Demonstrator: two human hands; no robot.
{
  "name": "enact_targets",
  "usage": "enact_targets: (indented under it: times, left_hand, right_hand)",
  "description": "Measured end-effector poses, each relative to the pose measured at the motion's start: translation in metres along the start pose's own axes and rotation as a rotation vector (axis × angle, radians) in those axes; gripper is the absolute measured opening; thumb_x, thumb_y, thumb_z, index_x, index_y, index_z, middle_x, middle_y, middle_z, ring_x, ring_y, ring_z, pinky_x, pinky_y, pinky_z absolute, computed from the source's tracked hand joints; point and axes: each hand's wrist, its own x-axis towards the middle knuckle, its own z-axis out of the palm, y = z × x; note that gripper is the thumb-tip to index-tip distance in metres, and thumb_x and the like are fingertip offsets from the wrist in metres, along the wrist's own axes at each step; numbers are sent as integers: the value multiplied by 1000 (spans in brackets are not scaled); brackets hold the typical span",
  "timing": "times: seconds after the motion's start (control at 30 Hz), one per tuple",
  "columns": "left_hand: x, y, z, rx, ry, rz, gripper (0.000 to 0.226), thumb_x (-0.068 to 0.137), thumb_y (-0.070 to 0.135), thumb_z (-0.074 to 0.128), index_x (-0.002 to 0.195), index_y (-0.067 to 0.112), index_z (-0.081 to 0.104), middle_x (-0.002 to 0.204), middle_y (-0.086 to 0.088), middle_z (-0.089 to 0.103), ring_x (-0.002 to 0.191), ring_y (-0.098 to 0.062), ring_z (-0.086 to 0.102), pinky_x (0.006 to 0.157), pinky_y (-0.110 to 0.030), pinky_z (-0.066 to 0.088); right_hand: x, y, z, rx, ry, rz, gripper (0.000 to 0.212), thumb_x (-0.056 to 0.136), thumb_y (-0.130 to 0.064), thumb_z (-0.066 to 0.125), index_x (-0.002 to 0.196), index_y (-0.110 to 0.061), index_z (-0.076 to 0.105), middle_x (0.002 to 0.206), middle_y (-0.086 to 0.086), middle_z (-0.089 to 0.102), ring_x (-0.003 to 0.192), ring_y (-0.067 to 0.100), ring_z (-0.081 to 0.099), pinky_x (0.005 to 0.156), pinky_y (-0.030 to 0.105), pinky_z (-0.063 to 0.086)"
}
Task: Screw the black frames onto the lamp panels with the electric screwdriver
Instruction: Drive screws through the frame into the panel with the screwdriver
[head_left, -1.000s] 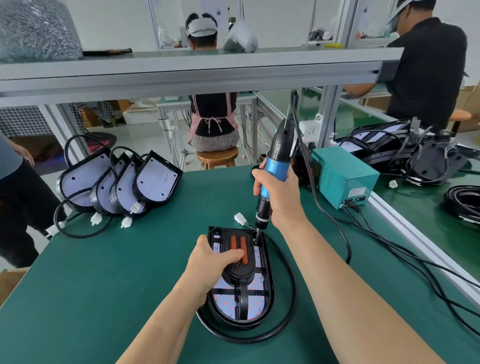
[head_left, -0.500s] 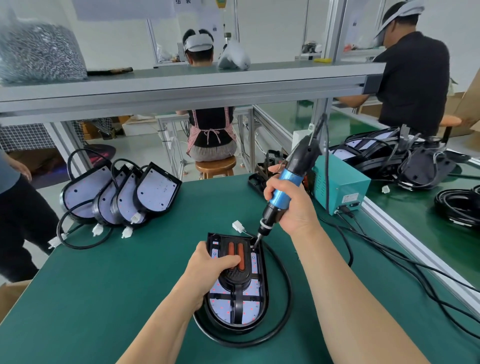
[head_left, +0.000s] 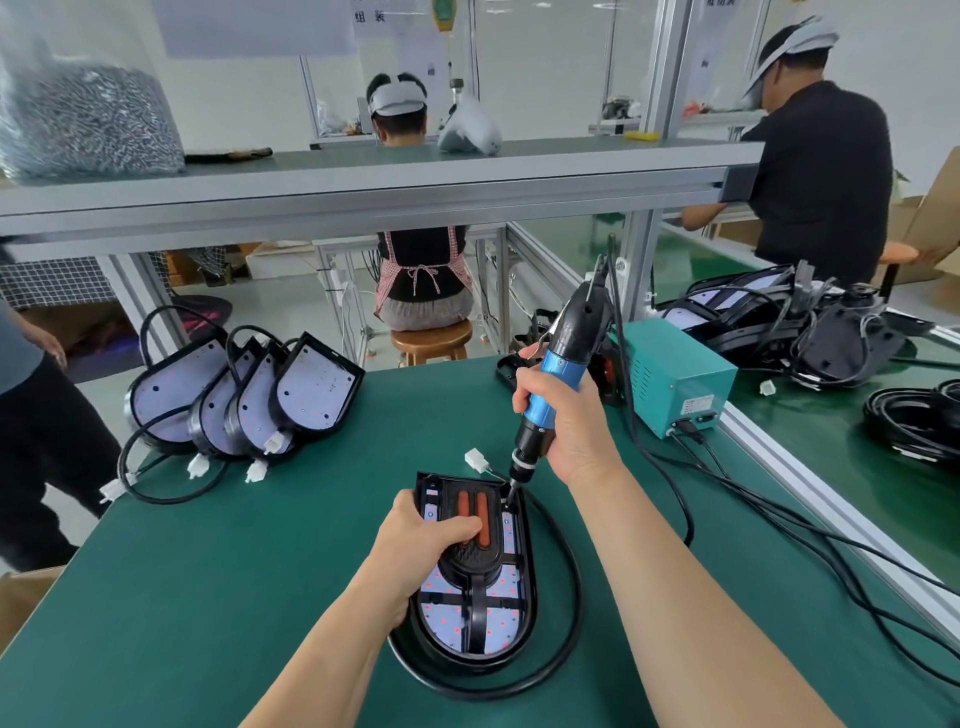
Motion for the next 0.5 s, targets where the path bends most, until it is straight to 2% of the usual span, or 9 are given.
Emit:
enact_targets:
  times: [0.13,0.3,0.4,0.5]
  left_hand:
    - [-3,2,3,47,27,19,71,46,41,84,107,17,56,100,-2,74,89,-19,73,86,-42,58]
    - [-7,4,5,88,63,27,66,49,41,82,105,17,57,101,-2,73,92,-21,72,89,-45,57]
    - [-10,5,5,100,74,20,64,50,41,81,105,18,57,101,-1,72,91,-20,71,88,-44,57]
    - [-12,7,6,115,71,19,65,51,43,81,106,19,56,101,-1,71,92,-19,70,88,-43,57]
  right_hand:
    - [0,3,10,-80,234,-39,19,76,-12,71,92,-13,60,64,1,57,53,15,53,56,24,49]
    - [-1,7,18,-81,431,-26,18,72,-16,71,88,-21,63,77,3,60,54,14,55,56,22,49]
    - [-2,7,18,-70,547,-32,18,76,-12,71,84,-25,62,74,-2,60,53,10,56,61,30,49]
    - [-3,7,18,-61,645,-41,19,81,-9,73,85,-26,63,73,-7,63,51,6,57,59,25,51]
